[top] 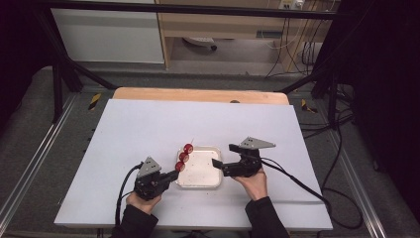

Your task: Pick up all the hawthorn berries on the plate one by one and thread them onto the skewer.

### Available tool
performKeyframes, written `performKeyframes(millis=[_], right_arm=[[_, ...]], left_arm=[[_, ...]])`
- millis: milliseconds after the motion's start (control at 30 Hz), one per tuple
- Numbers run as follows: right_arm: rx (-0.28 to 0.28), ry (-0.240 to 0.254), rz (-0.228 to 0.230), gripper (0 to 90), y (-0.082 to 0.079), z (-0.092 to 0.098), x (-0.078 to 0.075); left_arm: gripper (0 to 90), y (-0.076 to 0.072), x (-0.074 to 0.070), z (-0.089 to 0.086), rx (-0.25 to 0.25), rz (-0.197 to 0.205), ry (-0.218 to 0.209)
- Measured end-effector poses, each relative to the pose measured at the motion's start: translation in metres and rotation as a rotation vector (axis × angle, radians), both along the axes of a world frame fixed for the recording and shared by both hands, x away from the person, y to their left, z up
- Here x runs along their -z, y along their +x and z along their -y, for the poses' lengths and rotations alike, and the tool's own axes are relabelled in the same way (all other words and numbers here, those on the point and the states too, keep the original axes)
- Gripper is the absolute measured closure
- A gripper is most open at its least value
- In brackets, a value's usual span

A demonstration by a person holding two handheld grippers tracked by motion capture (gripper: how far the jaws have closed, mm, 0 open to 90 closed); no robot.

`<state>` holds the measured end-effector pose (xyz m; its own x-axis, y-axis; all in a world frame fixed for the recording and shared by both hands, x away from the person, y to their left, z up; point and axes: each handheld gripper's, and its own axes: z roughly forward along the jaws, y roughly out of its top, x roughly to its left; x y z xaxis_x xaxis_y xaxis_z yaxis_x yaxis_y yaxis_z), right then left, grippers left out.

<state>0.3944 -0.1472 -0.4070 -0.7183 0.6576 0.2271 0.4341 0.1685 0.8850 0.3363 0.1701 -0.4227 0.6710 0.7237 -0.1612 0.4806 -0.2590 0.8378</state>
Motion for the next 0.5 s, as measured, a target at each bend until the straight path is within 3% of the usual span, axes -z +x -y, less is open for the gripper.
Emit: performKeyframes(millis=[100,267,367,500], right_arm=[[-0.01,-0.044,0.007,5.6,-0.003,0.01,0.006],[-0.015,-0.073,-0.008,2.5,-0.007,0.022,0.012],[-0.011,-0.125,-0.009,0.8,-0.011,0.034,0.018],[0.01,-0.141,-0.033,0.5,-0.015,0.049,0.026]], left_arm=[[88.2,0.0,0.0,0.0,0.018,-0.002,0.014],[88.1,0.001,0.0,0.0,0.032,-0.008,0.033],[88.1,0.001,-0.002,0.0,0.039,-0.012,0.039],[88.1,0.003,-0.005,-0.001,0.046,-0.014,0.048]])
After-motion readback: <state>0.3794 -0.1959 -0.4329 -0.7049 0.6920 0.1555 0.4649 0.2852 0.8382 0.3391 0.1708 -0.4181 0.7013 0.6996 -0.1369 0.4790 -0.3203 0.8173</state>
